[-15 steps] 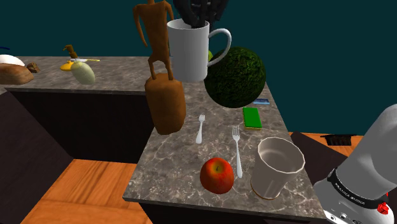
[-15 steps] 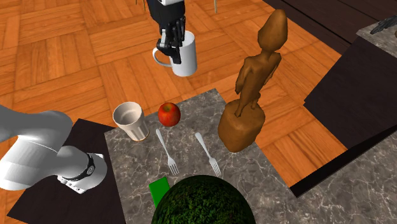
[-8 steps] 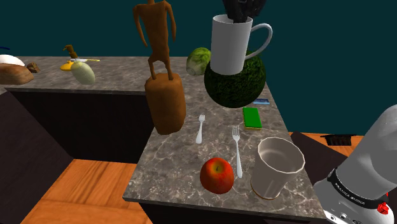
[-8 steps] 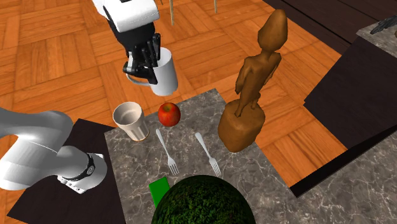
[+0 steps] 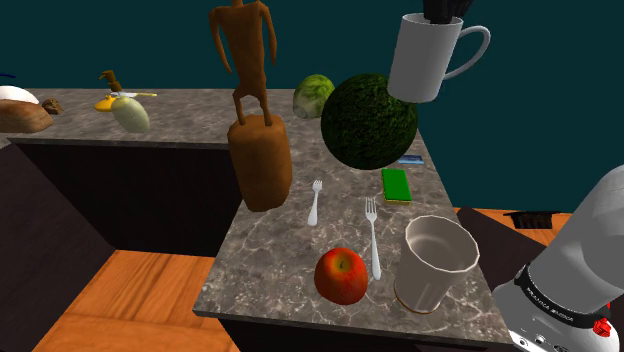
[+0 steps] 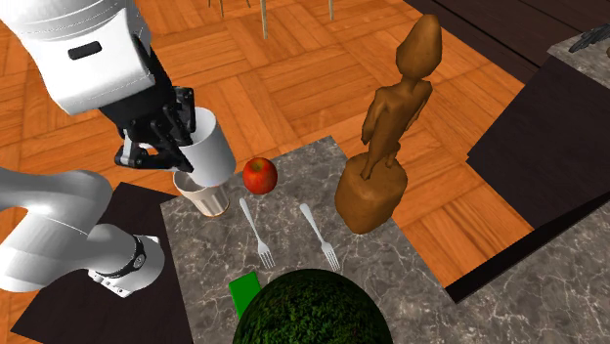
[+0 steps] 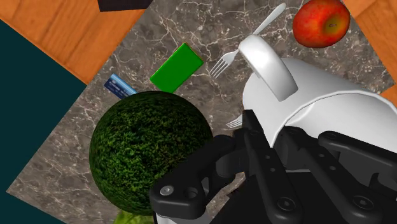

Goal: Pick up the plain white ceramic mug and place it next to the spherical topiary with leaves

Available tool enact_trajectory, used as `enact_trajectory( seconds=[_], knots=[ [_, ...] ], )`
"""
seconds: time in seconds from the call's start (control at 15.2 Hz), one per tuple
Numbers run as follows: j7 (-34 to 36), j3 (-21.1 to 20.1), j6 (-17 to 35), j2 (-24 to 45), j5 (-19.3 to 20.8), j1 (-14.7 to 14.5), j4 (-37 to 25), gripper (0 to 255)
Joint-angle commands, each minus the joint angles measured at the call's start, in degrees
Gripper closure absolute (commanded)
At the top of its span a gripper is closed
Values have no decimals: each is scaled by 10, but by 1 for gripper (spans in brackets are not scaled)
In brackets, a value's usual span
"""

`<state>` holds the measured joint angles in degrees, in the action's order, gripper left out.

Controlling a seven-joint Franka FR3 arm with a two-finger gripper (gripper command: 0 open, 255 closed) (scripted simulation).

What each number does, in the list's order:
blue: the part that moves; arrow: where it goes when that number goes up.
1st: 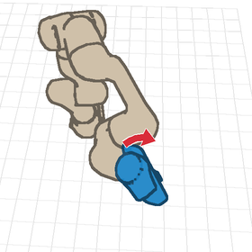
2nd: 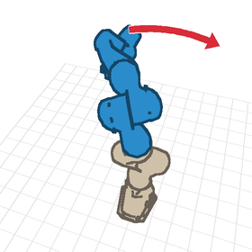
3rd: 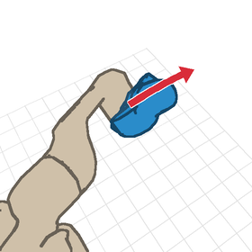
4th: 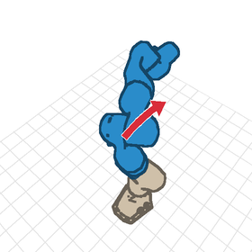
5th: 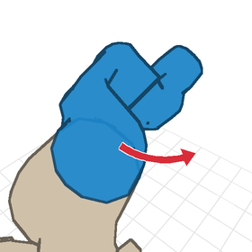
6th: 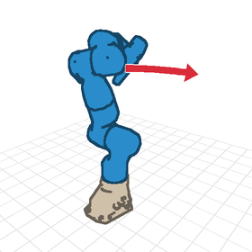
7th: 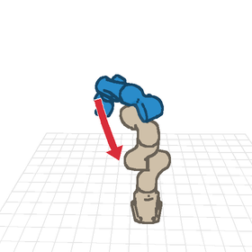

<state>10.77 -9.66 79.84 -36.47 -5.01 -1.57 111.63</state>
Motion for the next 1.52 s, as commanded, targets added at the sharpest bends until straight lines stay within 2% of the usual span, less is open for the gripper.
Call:
enact_trajectory(
  seconds=[0.0, 0.4, 0.46, 1.45],
  knots=[
    [-30, 27, -5, -26, 11, 3, 22, 255],
    [-107, 98, -27, -78, 51, 14, 56, 255],
    [-132, 120, -33, -91, 66, 18, 62, 255],
    [-130, 123, 64, -150, 69, 20, 218, 255]
  ],
)
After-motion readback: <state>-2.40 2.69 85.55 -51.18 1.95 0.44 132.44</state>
